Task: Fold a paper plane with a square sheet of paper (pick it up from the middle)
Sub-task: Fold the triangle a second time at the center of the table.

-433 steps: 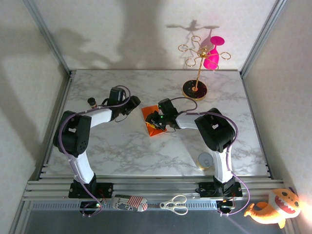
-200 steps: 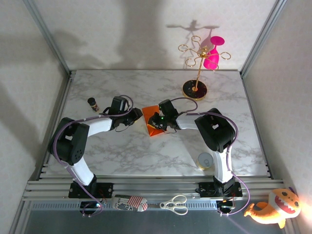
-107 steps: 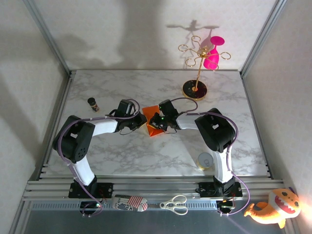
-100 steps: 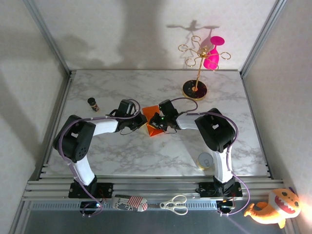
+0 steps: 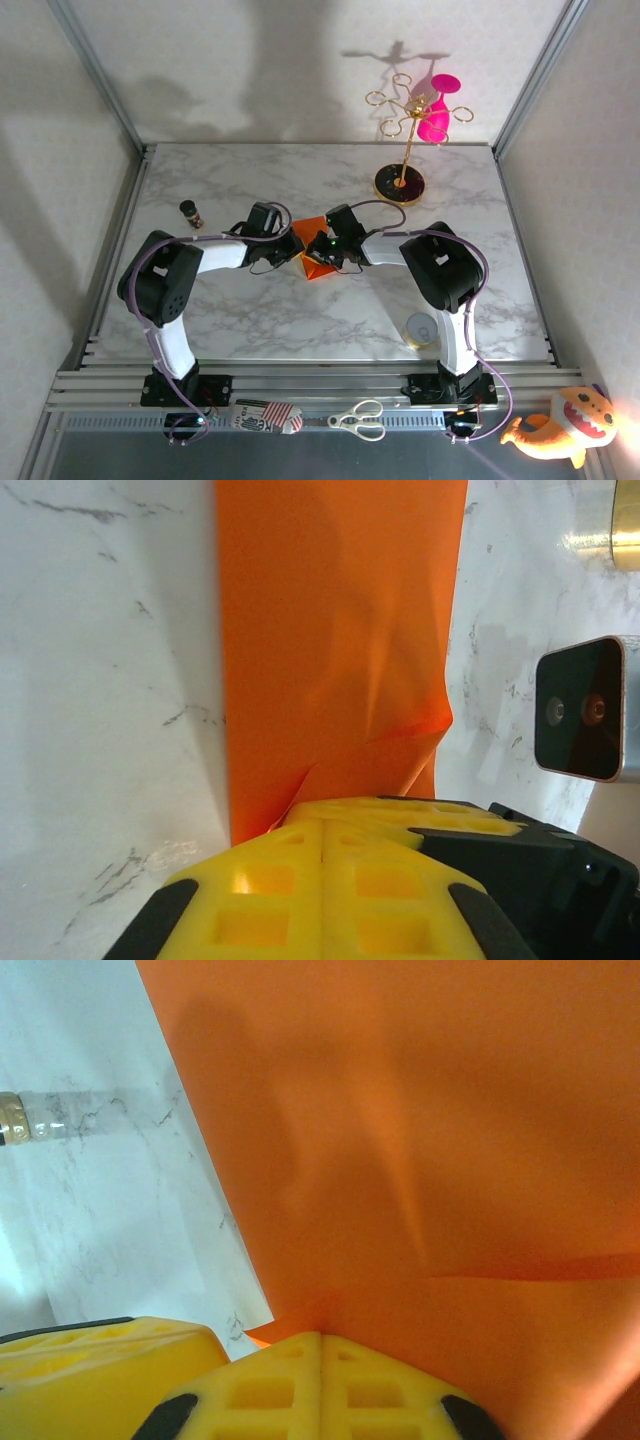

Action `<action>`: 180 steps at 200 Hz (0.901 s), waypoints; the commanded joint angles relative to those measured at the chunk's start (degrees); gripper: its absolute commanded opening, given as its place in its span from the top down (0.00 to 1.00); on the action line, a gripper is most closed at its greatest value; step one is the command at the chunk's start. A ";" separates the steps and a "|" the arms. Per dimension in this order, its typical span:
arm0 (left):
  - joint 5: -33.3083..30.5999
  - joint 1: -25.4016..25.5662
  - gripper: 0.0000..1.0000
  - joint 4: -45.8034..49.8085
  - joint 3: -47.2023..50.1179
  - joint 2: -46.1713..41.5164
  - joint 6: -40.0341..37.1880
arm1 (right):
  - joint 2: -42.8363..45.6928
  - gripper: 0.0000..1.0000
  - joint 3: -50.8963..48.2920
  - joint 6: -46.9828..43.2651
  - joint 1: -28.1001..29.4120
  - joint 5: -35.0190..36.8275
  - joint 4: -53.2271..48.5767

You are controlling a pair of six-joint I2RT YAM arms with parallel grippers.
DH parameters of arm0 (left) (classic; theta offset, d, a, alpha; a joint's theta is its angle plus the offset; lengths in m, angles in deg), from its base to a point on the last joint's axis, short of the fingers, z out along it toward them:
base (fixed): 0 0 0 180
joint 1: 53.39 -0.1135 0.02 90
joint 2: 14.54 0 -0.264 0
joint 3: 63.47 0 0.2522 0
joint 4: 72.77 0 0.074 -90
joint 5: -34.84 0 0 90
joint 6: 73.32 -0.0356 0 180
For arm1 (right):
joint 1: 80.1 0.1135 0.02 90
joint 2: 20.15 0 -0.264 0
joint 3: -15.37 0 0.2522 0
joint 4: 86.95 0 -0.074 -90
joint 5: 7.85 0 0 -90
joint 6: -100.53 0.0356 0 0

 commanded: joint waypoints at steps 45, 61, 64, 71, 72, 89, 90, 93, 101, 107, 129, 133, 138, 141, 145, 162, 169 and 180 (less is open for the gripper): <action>-3.24 0.93 1.00 3.18 -2.10 3.17 -0.87 | -0.56 1.00 -1.29 -0.22 -0.27 2.36 -7.29; -4.07 0.93 1.00 3.79 -2.28 3.33 -1.21 | -0.53 1.00 -1.35 -0.21 -0.27 2.34 -7.25; -4.19 0.93 1.00 3.98 -2.35 3.40 -1.36 | -0.47 1.00 -1.28 -0.21 -0.27 2.32 -7.20; -4.60 0.93 1.00 4.46 -2.51 3.48 -1.57 | -0.46 1.00 -1.28 -0.21 -0.27 2.31 -7.20; -4.63 0.93 1.00 4.53 -2.53 3.46 -1.67 | -0.48 1.00 -1.28 -0.21 -0.27 2.31 -7.20; -5.90 1.10 1.00 6.04 -2.78 3.84 -2.39 | -0.41 1.00 -1.42 -0.14 -0.27 2.12 -7.05; -5.98 1.15 1.00 6.16 -2.79 3.86 -2.43 | -0.36 1.00 -1.44 -0.13 -0.27 2.08 -7.03; -6.24 1.18 1.00 6.44 -2.88 3.90 -2.63 | -0.39 1.00 -1.50 -0.13 -0.27 2.12 -6.98; -6.87 1.35 1.00 7.12 -3.04 4.08 -3.11 | -0.32 1.00 -1.51 -0.07 -0.27 1.96 -6.85; -7.30 1.52 1.00 7.68 -3.15 4.25 -3.52 | -0.30 1.00 -1.52 -0.04 -0.27 1.81 -6.72; -9.10 2.07 1.00 10.16 -3.67 5.10 -4.92 | 0.05 1.00 -1.46 0.05 -0.27 1.30 -6.11; -9.50 2.15 1.00 10.65 -3.68 5.24 -5.14 | 0.24 1.00 -1.45 0.05 -0.32 1.11 -5.94; -9.92 2.19 1.00 11.03 -3.68 5.34 -5.37 | 0.44 1.00 -1.45 0.05 -0.36 0.92 -5.66; -10.31 2.24 1.00 11.41 -3.68 5.38 -5.49 | 0.59 1.00 -1.50 0.07 -0.36 0.70 -5.43; -10.69 2.25 1.00 11.80 -3.68 5.38 -5.61 | 0.83 1.00 -1.46 0.05 -0.44 0.49 -5.02; -12.32 2.42 1.00 13.16 -3.86 5.47 -6.45 | 2.45 1.00 -1.78 -0.50 -1.00 -0.60 -2.86; -12.55 2.43 1.00 13.59 -3.99 5.56 -6.68 | 3.34 1.00 -2.17 -0.89 -1.31 -1.02 -1.87; -12.48 2.43 1.00 13.98 -4.28 5.84 -7.19 | 4.92 1.00 -2.95 -1.71 -1.91 -1.31 -0.34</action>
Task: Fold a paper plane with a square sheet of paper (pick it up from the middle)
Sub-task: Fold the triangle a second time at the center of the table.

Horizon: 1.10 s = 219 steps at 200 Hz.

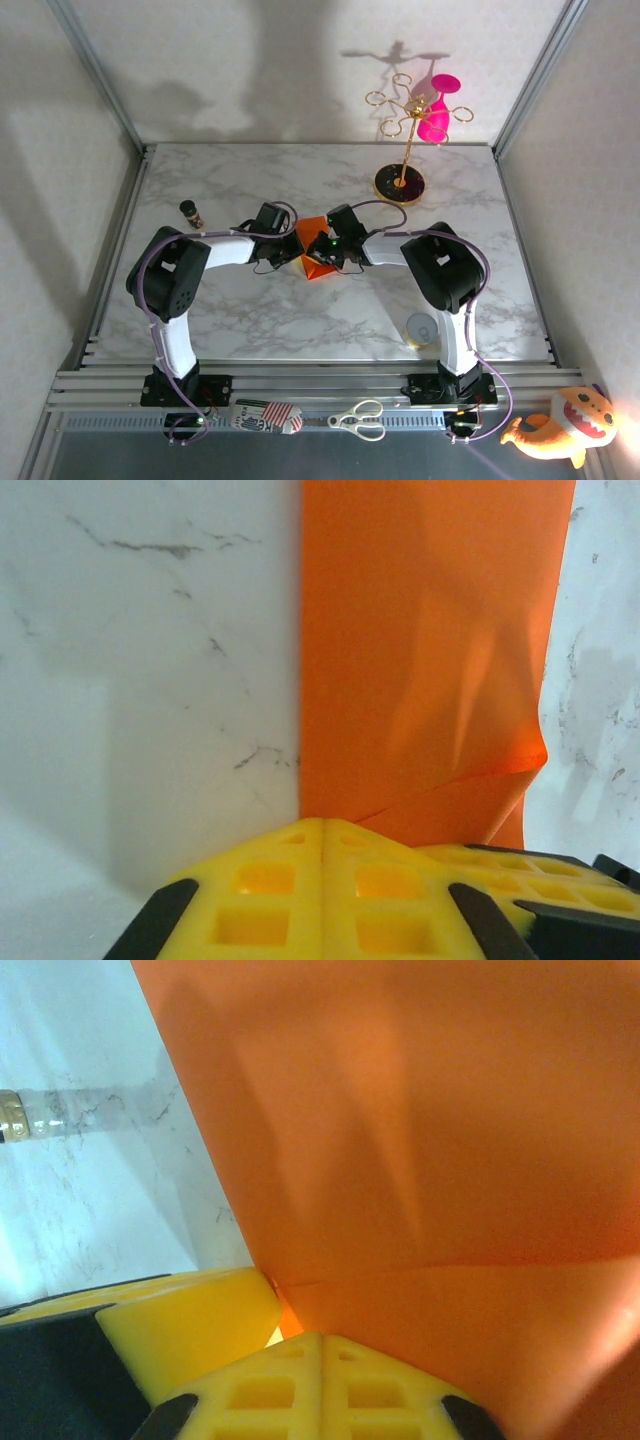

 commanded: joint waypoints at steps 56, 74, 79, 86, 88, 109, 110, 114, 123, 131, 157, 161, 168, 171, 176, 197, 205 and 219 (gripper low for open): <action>-3.85 0.83 1.00 8.37 -2.17 4.17 -5.39 | 4.88 1.00 -2.94 -7.91 -3.28 -0.94 -0.35; -3.64 0.83 1.00 8.69 -2.57 4.34 -6.12 | 3.83 1.00 -1.78 -8.99 -3.45 -0.95 -1.44; -3.52 0.83 1.00 8.76 -2.65 4.29 -6.24 | 3.55 1.00 -1.49 -9.14 -3.46 -0.90 -1.66; -3.56 0.83 1.00 8.84 -2.67 4.36 -6.35 | 3.22 1.00 -1.35 -9.22 -3.46 -0.82 -1.77; -3.54 0.83 1.00 8.83 -2.67 4.36 -6.36 | 3.13 1.00 -1.37 -9.22 -3.46 -0.78 -1.84; -3.53 0.83 1.00 8.98 -2.82 4.45 -6.54 | 2.22 1.00 -1.27 -8.97 -3.46 0.03 -2.94; -3.46 0.83 1.00 8.98 -2.83 4.45 -6.54 | 2.20 1.00 -1.25 -8.92 -3.46 0.07 -3.01; -3.40 0.83 1.00 9.04 -2.84 4.45 -6.54 | 2.06 1.00 -1.33 -8.81 -3.45 0.23 -3.19; -3.48 0.83 1.00 8.98 -2.93 4.54 -6.54 | 1.84 1.00 -1.54 -8.44 -3.46 0.78 -3.60; -3.38 0.83 1.00 9.02 -3.02 4.38 -6.56 | 1.67 1.00 -1.76 -8.06 -3.44 1.35 -4.10; -3.19 0.83 1.00 9.35 -3.89 3.69 -6.63 | 1.22 1.00 -2.71 -6.60 -3.46 3.12 -5.49; -3.07 0.83 1.00 9.35 -4.09 3.43 -6.63 | 1.20 1.00 -2.93 -6.38 -3.46 3.45 -5.71; -2.99 0.90 1.00 9.52 -4.45 2.73 -6.63 | 1.33 1.00 -3.28 -5.87 -3.44 4.06 -6.00; -2.91 0.86 1.00 9.52 -4.63 2.44 -6.56 | 1.31 1.00 -3.52 -5.66 -3.46 4.33 -6.13; -2.62 0.88 1.00 9.43 -4.84 1.76 -6.50 | 1.39 1.00 -3.80 -5.39 -3.42 4.64 -6.25; -1.44 1.00 0.94 8.25 -4.87 -2.06 -5.18 | 1.40 1.00 -4.81 -4.08 -3.46 5.34 -6.69; -1.16 1.17 0.92 7.70 -4.42 -3.57 -4.44 | 1.47 1.00 -5.16 -3.42 -3.44 5.64 -6.90; -0.11 1.66 0.88 6.22 -2.75 -6.03 -2.58 | 1.88 1.00 -5.86 -2.52 -3.37 6.29 -6.90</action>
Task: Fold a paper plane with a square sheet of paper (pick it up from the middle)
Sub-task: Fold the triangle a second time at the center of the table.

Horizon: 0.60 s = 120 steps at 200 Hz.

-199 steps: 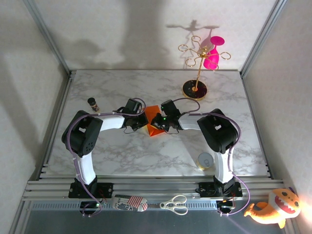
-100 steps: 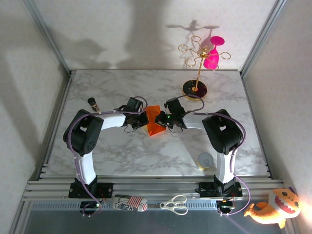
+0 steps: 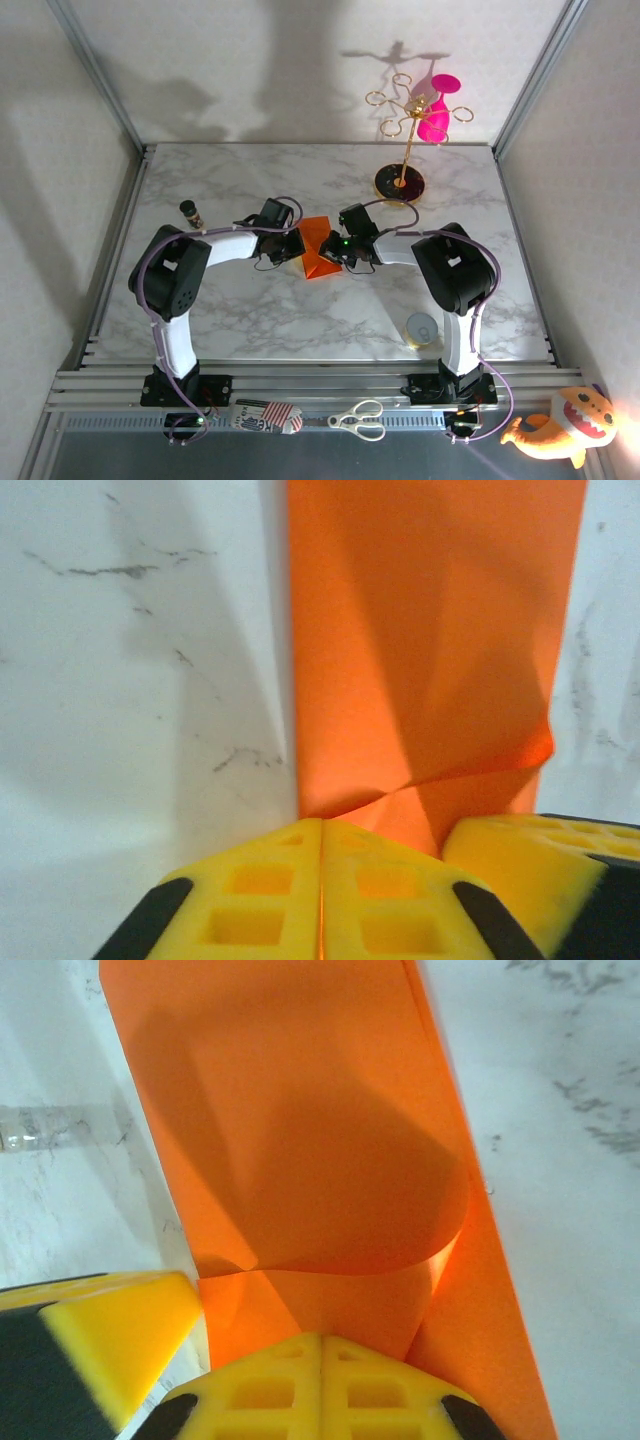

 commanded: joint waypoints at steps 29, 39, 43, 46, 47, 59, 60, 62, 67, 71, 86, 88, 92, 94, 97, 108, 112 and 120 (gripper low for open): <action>5.97 2.15 0.87 -5.58 6.86 -8.51 7.83 | -0.36 1.00 -3.89 4.04 0.04 5.64 -5.52; 8.07 2.58 0.87 -7.37 8.50 -8.77 9.63 | -0.39 1.00 -3.97 4.28 0.00 5.82 -5.79; 8.97 2.82 0.87 -8.11 8.96 -8.79 10.21 | -0.39 1.00 -4.05 4.37 -0.03 5.92 -5.95; 9.59 3.03 0.87 -8.56 9.29 -8.66 10.65 | -0.39 1.00 -4.11 4.46 -0.03 6.03 -5.97; 9.69 3.10 0.87 -8.71 9.35 -8.67 10.75 | -0.39 1.00 -4.13 4.47 -0.03 6.04 -5.97; 10.99 4.04 0.87 -9.25 9.77 -8.13 11.62 | -0.39 1.00 -4.24 4.65 -0.01 6.16 -6.09; 11.00 4.13 0.87 -9.23 9.77 -8.06 11.68 | -0.39 1.00 -4.24 4.66 0.03 6.19 -6.12; 11.08 4.26 0.87 -9.15 9.77 -7.96 11.72 | -0.43 1.00 -4.24 4.66 -0.01 6.20 -6.14; 11.04 4.66 0.87 -8.85 9.70 -7.71 11.73 | -0.48 1.00 -4.26 4.78 0.00 6.30 -6.23; 11.02 4.94 0.87 -8.57 9.58 -7.50 11.65 | -0.48 1.00 -4.27 4.75 -0.03 6.31 -6.32; 11.02 5.85 0.87 -7.98 9.20 -6.51 11.40 | -0.63 1.00 -4.24 4.84 -0.02 6.40 -6.39; 10.96 5.99 0.88 -7.93 9.12 -6.39 11.39 | -0.65 1.00 -4.28 4.84 0.02 6.34 -6.41; 10.93 6.18 0.88 -7.77 8.98 -6.10 11.39 | -0.70 1.00 -4.26 4.84 0.04 6.25 -6.49; 10.87 6.22 0.88 -7.66 8.89 -5.93 11.32 | -0.74 1.00 -4.17 4.84 0.00 6.35 -6.50; 10.73 6.36 0.88 -7.58 8.89 -5.76 11.30 | -0.74 1.00 -4.15 4.84 -0.02 6.33 -6.57; 9.92 6.63 0.88 -7.06 8.65 -5.20 11.06 | -0.74 1.00 -4.22 4.86 -0.02 6.32 -6.50; 9.54 6.68 0.88 -6.89 8.60 -5.10 10.92 | -0.81 1.00 -4.16 4.84 -0.03 6.26 -6.50; 8.81 6.68 0.88 -6.37 8.30 -4.80 10.58 | -0.83 1.00 -4.15 4.77 0.04 6.24 -6.50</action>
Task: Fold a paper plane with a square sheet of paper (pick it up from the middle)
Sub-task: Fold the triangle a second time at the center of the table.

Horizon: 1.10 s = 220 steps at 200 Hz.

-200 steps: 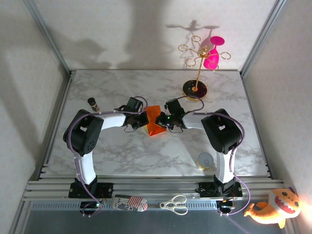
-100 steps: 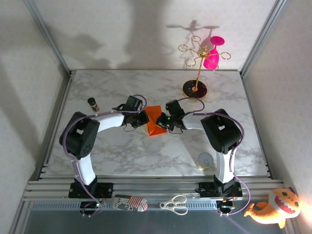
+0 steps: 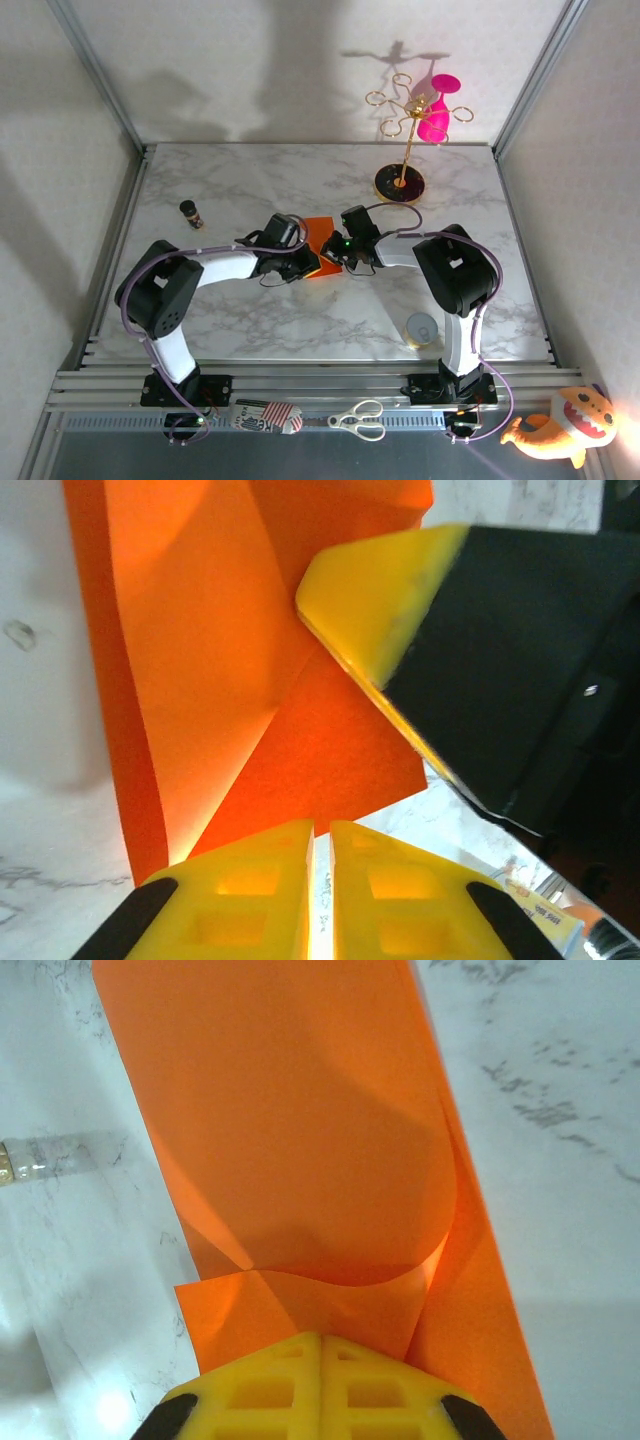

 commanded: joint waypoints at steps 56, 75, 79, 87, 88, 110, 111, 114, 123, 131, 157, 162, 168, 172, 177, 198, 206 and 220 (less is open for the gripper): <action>-3.52 0.54 0.89 2.32 -3.34 2.36 -0.82 | -1.90 1.00 -2.34 0.07 -0.01 4.70 -8.29; -3.32 0.54 0.89 2.54 -3.97 2.01 -0.80 | -1.90 1.00 -2.34 0.07 -0.03 4.64 -8.30; -3.34 0.54 0.89 2.59 -4.06 1.87 -0.77 | -1.88 1.00 -2.34 0.07 -0.06 4.64 -8.30; -3.42 0.54 0.89 2.69 -4.23 1.75 -0.88 | -1.90 1.00 -2.34 0.07 -0.07 4.69 -8.30; -3.47 0.54 0.89 2.71 -4.24 1.74 -0.85 | -1.90 1.00 -2.34 0.07 -0.03 4.72 -8.30; -4.52 0.58 0.89 3.44 -4.33 2.48 -1.56 | -2.07 1.00 -2.26 0.07 -0.04 4.63 -8.30; -4.55 0.56 0.89 3.48 -4.33 2.50 -1.54 | -2.07 1.00 -2.30 0.07 -0.06 4.64 -8.30; -4.61 0.54 0.89 3.54 -4.33 2.67 -1.64 | -2.08 1.00 -2.30 0.07 -0.03 4.61 -8.30; -4.74 0.54 0.89 3.48 -4.17 3.13 -1.61 | -2.08 1.00 -2.32 0.07 -0.07 4.57 -8.30; -4.66 0.54 0.90 3.30 -3.92 3.44 -1.61 | -2.10 1.00 -2.25 0.07 -0.07 4.57 -8.39; -4.93 0.54 0.90 3.39 -3.64 4.08 -1.89 | -2.08 1.00 -2.34 0.07 -0.03 4.59 -8.47; -4.93 0.54 0.90 3.41 -3.48 4.19 -1.95 | -2.08 1.00 -2.35 0.07 -0.06 4.50 -8.40; -4.90 0.54 0.90 3.42 -3.16 4.27 -1.95 | -2.11 1.00 -2.31 0.07 -0.06 4.42 -8.39; -4.97 0.58 0.90 3.39 -2.94 4.28 -1.95 | -2.16 1.00 -2.25 0.02 0.00 4.38 -8.45; -5.01 0.54 0.90 3.36 -2.72 4.31 -1.96 | -2.16 1.00 -2.26 -0.02 -0.06 4.39 -8.47; -5.34 0.46 0.90 3.52 -2.07 4.53 -2.15 | -2.16 1.00 -2.38 0.07 0.00 4.39 -8.47; -5.45 0.45 0.90 3.46 -1.92 4.47 -2.28 | -2.23 1.00 -2.34 0.07 -0.07 4.37 -8.47; -5.69 0.37 0.91 3.31 -1.75 4.50 -2.38 | -2.26 1.00 -2.26 0.07 -0.08 4.48 -8.47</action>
